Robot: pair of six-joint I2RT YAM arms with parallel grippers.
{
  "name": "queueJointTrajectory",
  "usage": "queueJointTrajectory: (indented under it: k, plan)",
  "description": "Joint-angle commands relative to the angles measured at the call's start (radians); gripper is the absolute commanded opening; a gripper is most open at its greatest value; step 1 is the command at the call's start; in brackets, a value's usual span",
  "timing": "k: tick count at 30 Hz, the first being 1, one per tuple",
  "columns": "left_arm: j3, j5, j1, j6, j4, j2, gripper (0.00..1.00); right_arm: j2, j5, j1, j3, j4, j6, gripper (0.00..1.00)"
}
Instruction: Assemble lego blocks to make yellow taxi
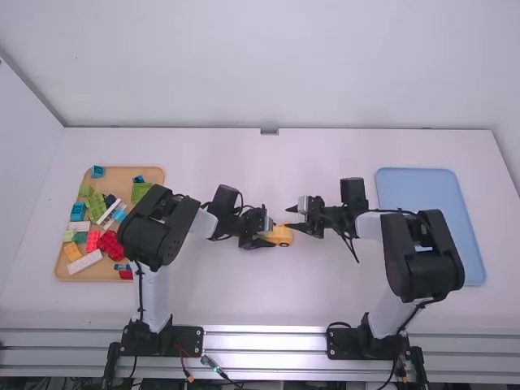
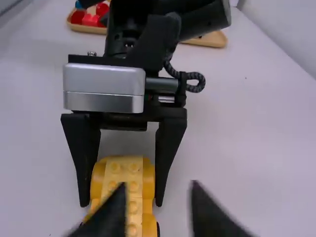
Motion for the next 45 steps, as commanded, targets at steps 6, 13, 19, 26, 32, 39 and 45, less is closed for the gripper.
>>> queueJointTrajectory:
  k: [6,13,19,26,32,39,45]
  plan:
    - [-0.003,-0.010,-0.008,0.011,0.002,0.011,0.57,0.000,-0.047,-0.096,0.002,0.077,0.262,0.99]
    - [-0.003,-0.010,-0.007,-0.079,0.032,0.011,0.99,0.000,-0.048,-0.142,0.002,0.071,0.287,0.99]
    - [-0.003,-0.006,0.027,-0.172,0.000,-0.070,0.99,0.000,-0.050,-0.142,0.002,0.074,0.286,0.99]
    - [-0.003,0.051,0.172,-0.214,-0.235,-0.322,0.99,0.000,-0.047,-0.142,0.002,0.078,0.283,0.99]
    - [-0.003,-0.077,0.327,-0.214,-0.499,-0.558,0.99,0.000,-0.047,-0.142,0.002,0.105,0.296,0.99]
    - [-0.004,-0.454,0.483,-0.215,-0.808,-0.809,0.99,0.000,-0.047,-0.142,0.002,0.222,0.404,0.99]
    - [-0.003,-1.012,0.579,-0.867,-0.771,-0.922,0.99,0.000,-0.047,-0.142,0.002,0.365,0.507,0.99]
